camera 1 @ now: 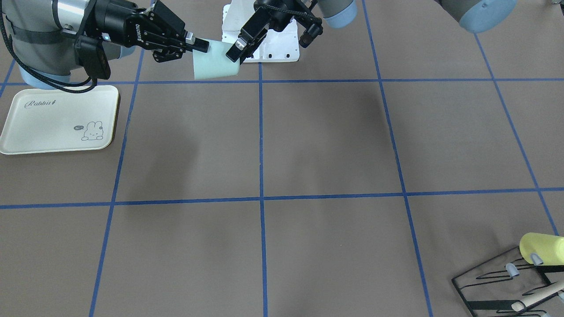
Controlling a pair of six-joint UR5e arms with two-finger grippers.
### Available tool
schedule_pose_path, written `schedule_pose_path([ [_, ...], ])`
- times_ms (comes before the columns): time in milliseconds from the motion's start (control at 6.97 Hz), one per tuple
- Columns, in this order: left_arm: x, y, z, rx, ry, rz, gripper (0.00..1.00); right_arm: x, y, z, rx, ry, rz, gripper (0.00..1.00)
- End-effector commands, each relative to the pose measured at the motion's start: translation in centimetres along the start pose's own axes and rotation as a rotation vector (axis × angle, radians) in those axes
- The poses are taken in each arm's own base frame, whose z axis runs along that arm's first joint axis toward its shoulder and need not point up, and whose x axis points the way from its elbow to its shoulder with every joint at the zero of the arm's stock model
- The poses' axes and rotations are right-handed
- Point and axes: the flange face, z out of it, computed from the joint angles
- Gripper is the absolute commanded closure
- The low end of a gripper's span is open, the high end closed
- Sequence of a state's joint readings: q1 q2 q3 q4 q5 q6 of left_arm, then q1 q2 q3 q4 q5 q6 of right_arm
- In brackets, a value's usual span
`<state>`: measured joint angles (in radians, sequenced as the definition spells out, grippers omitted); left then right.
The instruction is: Left arm grabs green cup and hands to right arm on tray
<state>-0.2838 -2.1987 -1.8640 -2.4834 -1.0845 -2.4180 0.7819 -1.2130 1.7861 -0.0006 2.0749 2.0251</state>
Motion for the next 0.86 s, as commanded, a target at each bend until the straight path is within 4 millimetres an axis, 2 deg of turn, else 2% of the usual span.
schedule_pose_path([
  [0, 0.0, 0.0, 0.0, -0.001, 0.001, 0.0, 0.0, 1.1, -0.6, -1.3, 0.024, 0.025, -0.044, 1.0],
  [143, 0.0, 0.0, 0.0, -0.001, 0.001, 0.0, 0.0, 1.5, -1.3, -2.4, 0.05, 0.04, -0.072, 1.0],
  [430, 0.1, 0.0, 0.0, 0.0, 0.002, 0.07, 0.0, 1.7, -5.2, -5.0, 0.137, 0.08, -0.125, 1.0],
  [717, 0.3, 0.0, 0.0, 0.005, -0.001, 0.205, 0.0, 4.6, -10.2, -8.3, 0.203, 0.204, -0.285, 1.0],
])
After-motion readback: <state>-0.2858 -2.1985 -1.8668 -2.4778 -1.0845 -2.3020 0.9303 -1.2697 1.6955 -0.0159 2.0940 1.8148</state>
